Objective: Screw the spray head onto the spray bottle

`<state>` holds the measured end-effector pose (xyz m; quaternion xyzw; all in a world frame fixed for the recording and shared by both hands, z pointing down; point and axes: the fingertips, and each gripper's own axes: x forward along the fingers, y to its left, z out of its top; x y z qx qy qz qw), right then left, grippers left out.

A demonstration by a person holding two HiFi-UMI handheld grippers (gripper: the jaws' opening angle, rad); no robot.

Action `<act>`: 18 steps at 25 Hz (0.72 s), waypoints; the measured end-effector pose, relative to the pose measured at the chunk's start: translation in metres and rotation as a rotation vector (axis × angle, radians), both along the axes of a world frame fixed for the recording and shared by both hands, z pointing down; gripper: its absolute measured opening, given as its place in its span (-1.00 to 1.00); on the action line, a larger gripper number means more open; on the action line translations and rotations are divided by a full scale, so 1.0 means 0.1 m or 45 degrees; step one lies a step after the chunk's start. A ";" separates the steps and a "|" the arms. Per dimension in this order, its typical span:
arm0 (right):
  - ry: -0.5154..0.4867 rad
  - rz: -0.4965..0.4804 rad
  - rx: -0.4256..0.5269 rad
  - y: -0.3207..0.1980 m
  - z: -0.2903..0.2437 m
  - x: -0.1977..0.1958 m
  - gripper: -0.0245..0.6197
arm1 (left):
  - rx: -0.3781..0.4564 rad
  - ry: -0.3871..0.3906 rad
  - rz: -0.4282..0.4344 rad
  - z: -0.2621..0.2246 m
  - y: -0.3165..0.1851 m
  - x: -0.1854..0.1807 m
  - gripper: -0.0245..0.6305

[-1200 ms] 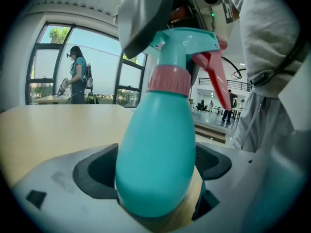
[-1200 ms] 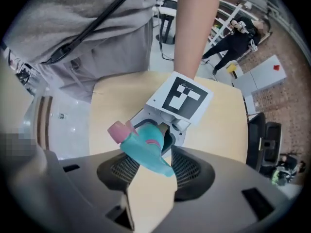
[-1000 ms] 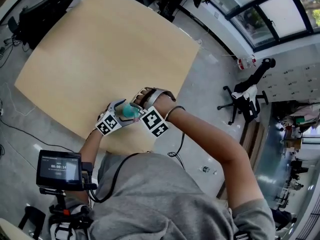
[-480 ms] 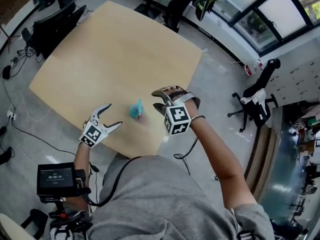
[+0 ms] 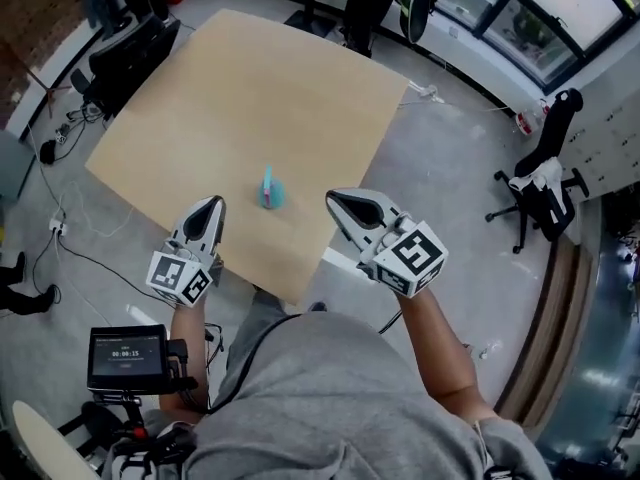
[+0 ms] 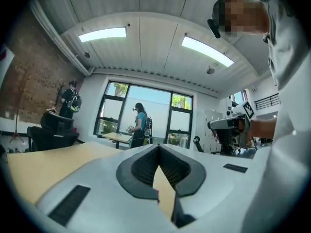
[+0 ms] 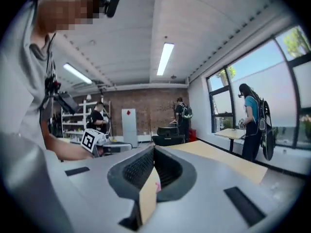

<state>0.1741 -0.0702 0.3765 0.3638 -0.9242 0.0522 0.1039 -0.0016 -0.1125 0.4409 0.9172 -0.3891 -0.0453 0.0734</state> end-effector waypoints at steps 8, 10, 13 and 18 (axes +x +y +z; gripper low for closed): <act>-0.144 0.050 0.073 0.71 -0.15 0.53 -0.91 | 0.121 -0.083 -0.023 -0.40 0.70 0.40 -0.92; -0.151 0.036 0.111 0.80 -0.21 0.50 -0.91 | 0.137 -0.117 -0.040 -0.49 0.87 0.34 -0.92; -0.162 -0.001 0.151 0.88 -0.29 0.28 -0.91 | 0.159 -0.165 -0.078 -0.63 1.07 0.09 -0.92; -0.106 -0.031 0.215 1.00 -0.45 -0.21 -0.91 | 0.172 -0.179 -0.067 -0.78 1.17 -0.32 -0.92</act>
